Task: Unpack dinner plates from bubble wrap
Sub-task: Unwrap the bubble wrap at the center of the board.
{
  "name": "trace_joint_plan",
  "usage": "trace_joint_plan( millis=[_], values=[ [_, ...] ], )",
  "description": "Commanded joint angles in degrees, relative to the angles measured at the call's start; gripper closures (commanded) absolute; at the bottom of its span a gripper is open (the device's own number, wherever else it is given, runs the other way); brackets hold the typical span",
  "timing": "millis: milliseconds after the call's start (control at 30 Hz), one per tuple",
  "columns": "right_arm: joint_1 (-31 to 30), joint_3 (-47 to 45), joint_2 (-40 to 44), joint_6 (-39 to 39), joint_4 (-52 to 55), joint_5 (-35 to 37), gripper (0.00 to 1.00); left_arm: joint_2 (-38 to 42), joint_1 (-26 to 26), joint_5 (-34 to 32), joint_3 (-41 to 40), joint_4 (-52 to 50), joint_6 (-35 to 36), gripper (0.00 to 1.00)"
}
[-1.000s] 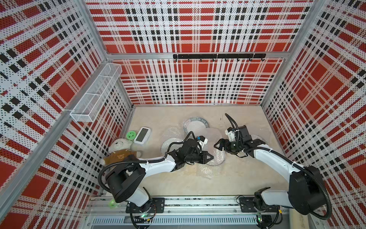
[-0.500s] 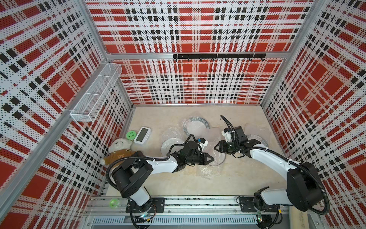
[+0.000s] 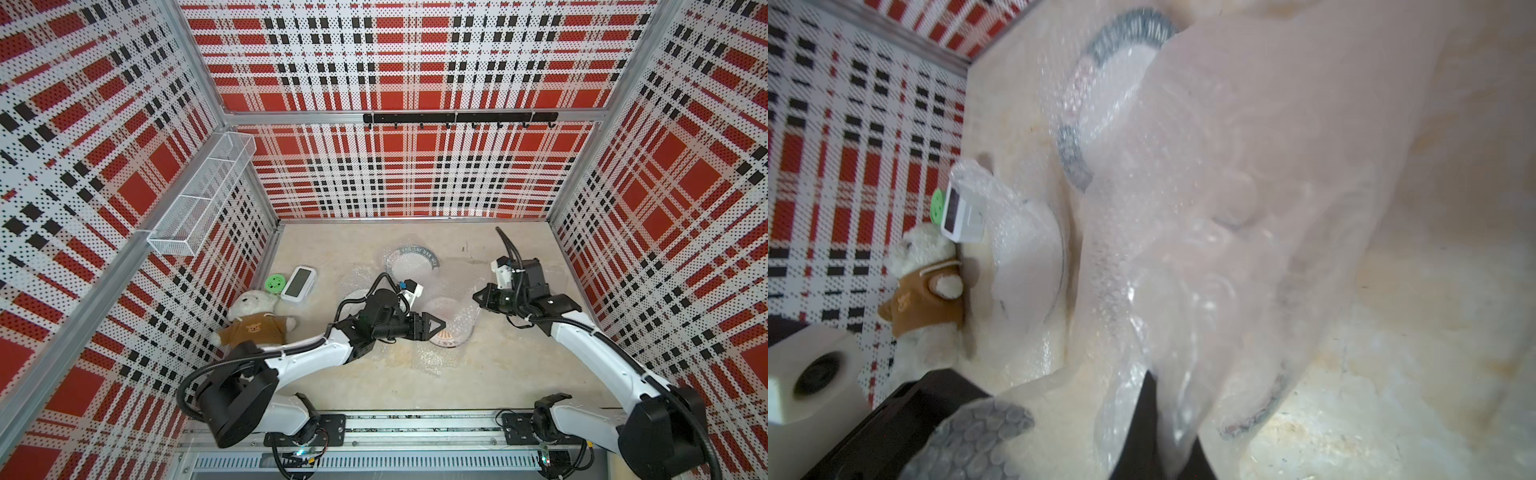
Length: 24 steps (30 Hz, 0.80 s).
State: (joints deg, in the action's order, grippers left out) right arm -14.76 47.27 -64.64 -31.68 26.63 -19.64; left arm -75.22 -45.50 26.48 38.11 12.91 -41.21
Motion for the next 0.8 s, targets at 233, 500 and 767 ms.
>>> trace_joint_plan(
  millis=[233,500,767],
  values=[
    [13.9,-13.1,9.3,-6.5,-0.9,0.9,1.00,8.1,1.2,-7.9,3.1,-21.3,10.8,0.18],
    [20.7,-16.6,16.7,-8.9,3.3,7.7,0.25,0.4,-2.9,-12.4,8.6,-29.8,16.5,0.19],
    [17.1,-7.2,21.4,-2.4,11.3,16.5,0.15,-7.9,-9.8,-19.5,13.5,-35.6,20.2,0.21]
  ],
)
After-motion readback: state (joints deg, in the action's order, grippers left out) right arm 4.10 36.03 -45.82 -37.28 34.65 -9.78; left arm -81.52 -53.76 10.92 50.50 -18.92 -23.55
